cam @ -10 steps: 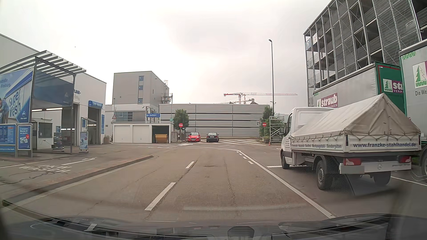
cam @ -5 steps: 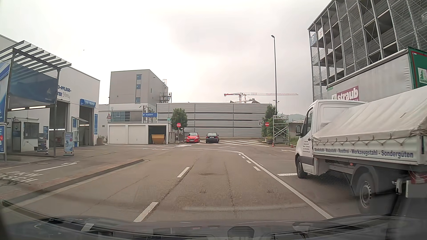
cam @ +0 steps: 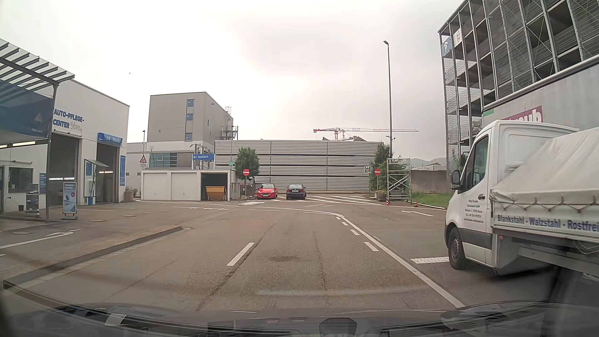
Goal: Follow the waypoints while adhering to traffic rules and regulations
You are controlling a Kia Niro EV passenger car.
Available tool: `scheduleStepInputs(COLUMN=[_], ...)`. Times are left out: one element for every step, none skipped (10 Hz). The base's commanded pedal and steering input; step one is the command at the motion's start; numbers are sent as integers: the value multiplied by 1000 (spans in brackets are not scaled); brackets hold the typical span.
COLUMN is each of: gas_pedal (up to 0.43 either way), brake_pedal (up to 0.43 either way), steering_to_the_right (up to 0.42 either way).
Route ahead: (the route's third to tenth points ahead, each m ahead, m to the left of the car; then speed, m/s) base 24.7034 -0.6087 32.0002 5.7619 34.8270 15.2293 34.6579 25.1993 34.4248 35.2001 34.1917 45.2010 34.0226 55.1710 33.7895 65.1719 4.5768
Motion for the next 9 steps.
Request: scheduleStepInputs(gas_pedal=[59,47,39,39,39,39,28,20,20], brake_pedal=[0,0,0,0,0,0,0,0,0], steering_to_the_right=[-1,-1,-1,-1,-1,-1,-1,-1,-1])
